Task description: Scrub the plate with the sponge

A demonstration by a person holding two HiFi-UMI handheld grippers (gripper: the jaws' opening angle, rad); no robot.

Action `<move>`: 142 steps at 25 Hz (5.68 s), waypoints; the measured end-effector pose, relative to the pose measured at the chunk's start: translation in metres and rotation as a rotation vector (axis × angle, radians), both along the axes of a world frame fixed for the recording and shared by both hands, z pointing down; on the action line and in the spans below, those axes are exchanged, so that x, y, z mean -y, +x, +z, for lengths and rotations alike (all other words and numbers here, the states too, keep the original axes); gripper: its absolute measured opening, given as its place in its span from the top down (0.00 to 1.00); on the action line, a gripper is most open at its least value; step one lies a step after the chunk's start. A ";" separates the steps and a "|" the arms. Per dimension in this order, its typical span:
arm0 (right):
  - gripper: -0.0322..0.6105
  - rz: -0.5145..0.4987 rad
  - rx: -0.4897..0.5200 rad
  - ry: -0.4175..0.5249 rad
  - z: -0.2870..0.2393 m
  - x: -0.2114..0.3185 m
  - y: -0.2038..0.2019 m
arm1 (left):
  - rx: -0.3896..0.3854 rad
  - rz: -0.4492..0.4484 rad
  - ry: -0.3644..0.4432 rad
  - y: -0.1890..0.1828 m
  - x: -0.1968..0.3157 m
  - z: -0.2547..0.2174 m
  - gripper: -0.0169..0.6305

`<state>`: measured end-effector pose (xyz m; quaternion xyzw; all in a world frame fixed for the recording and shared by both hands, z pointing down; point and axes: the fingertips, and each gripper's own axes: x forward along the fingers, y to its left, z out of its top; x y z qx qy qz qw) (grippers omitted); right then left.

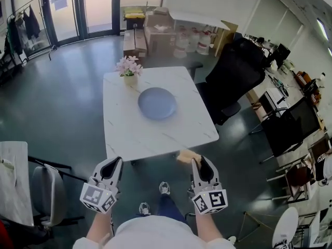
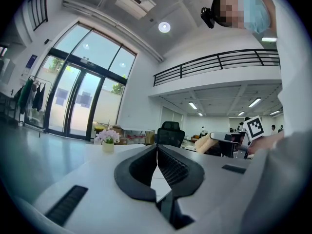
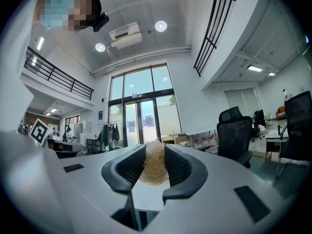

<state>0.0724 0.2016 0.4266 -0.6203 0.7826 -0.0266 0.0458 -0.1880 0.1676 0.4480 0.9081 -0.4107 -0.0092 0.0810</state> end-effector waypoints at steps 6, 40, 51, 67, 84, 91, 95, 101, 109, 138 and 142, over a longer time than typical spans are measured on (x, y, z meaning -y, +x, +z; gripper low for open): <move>0.77 -0.024 0.006 -0.007 0.006 0.037 0.016 | 0.001 -0.027 -0.015 0.015 0.031 0.008 0.92; 0.77 -0.153 0.052 -0.042 0.022 0.242 0.077 | 0.008 -0.098 -0.063 0.095 0.211 0.016 0.92; 0.77 -0.084 0.046 -0.017 0.014 0.292 0.046 | 0.016 -0.025 -0.051 0.068 0.281 0.013 0.92; 0.77 -0.130 0.048 -0.073 0.039 0.351 0.042 | 0.019 -0.032 -0.103 0.076 0.334 0.035 0.92; 0.77 -0.213 0.043 -0.098 0.043 0.401 0.048 | 0.052 -0.102 -0.207 0.089 0.386 0.069 0.92; 0.77 -0.215 0.036 -0.115 0.050 0.407 0.047 | 0.083 -0.094 -0.328 0.094 0.400 0.118 0.92; 0.77 -0.221 0.031 -0.125 0.054 0.407 0.043 | 0.059 -0.101 -0.431 0.093 0.402 0.151 0.92; 0.77 -0.224 0.031 -0.134 0.057 0.406 0.042 | -0.011 -0.094 -0.647 0.098 0.399 0.203 0.64; 0.77 -0.221 0.025 -0.145 0.060 0.407 0.044 | 0.015 -0.098 -0.827 0.103 0.403 0.247 0.62; 0.77 -0.207 0.022 -0.147 0.061 0.407 0.055 | 0.060 -0.185 -0.999 0.100 0.417 0.285 0.88; 0.76 -0.208 0.023 -0.146 0.061 0.407 0.057 | 0.008 -0.217 -0.996 0.099 0.419 0.282 0.91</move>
